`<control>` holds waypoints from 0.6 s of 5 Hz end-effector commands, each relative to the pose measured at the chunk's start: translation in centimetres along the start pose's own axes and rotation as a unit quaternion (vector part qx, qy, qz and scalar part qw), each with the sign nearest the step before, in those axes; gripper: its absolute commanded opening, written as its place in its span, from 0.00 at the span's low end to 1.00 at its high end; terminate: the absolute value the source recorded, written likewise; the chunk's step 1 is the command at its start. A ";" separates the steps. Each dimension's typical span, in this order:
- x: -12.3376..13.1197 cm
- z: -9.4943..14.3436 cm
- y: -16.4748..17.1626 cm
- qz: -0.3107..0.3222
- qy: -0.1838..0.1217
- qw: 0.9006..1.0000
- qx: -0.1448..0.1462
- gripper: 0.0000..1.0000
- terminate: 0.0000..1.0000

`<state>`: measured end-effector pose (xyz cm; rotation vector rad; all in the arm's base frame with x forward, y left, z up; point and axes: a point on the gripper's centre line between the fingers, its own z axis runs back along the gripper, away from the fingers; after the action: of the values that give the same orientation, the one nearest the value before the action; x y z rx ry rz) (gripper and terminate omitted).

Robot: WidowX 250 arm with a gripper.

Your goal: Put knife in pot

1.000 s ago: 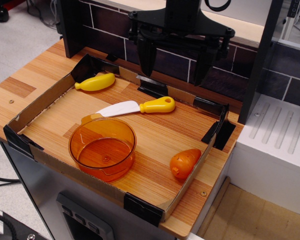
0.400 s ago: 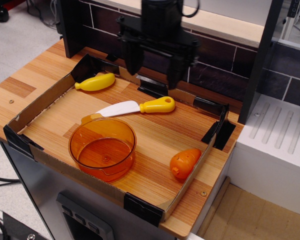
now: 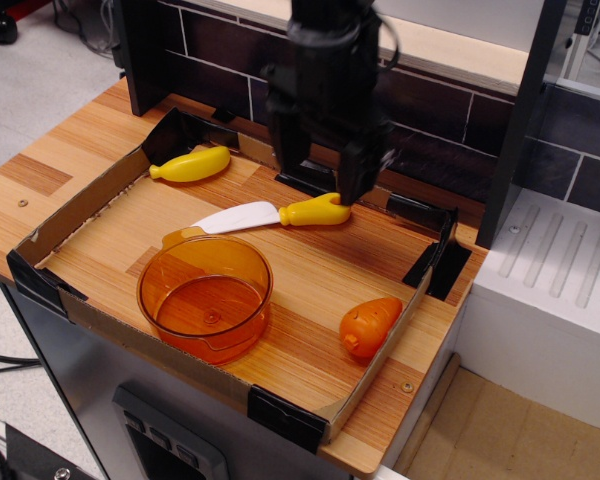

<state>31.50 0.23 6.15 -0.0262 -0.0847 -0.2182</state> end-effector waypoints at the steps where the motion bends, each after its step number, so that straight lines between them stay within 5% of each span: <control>1: 1.0 -1.0 -0.3 -0.079 -0.077 0.994 -0.021 1.00 0.00; 3: 2.8 -3.2 0.4 -0.065 -0.063 0.996 0.004 1.00 0.00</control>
<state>33.59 0.14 1.87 -0.0388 -0.1701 -0.3387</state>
